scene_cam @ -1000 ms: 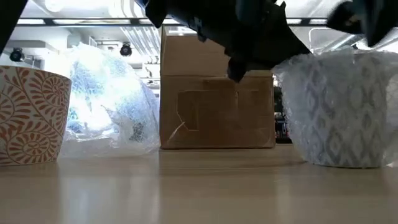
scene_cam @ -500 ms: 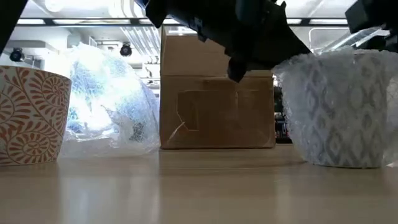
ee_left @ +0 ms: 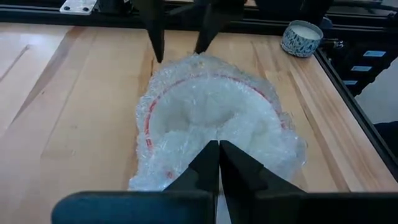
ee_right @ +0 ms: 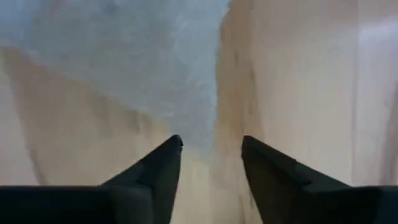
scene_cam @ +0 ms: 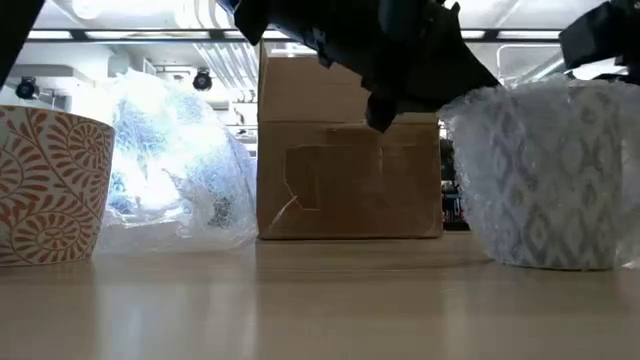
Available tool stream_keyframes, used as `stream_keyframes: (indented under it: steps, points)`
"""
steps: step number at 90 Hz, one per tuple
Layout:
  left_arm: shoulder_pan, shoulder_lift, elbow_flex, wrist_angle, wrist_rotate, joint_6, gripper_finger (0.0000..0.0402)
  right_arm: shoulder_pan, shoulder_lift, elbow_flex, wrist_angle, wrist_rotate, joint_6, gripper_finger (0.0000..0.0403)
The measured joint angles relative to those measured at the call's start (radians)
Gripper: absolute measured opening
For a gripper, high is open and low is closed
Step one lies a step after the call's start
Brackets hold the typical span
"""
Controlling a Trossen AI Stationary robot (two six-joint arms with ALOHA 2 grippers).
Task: Wrap mug
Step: Wrap the gray patterned mug using the right bubble wrap
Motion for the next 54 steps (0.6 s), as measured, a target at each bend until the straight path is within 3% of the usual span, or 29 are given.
stream_keyframes:
  steps: [8, 29, 54]
  points:
    - [0.000, 0.000, 0.000, 0.000, 0.000, 0.000, 0.0000, 0.005, -0.012, 0.016, 0.006, -0.006, -0.015, 0.0180]
    - [0.000, 0.000, 0.000, 0.000, 0.000, 0.000, 0.0000, 0.003, 0.024, 0.011, 0.024, 0.179, -0.076, 0.0157]
    - [0.000, 0.000, 0.000, 0.000, 0.000, 0.000, 0.0000, 0.002, 0.007, 0.100, 0.032, 0.193, -0.169, 0.0010]
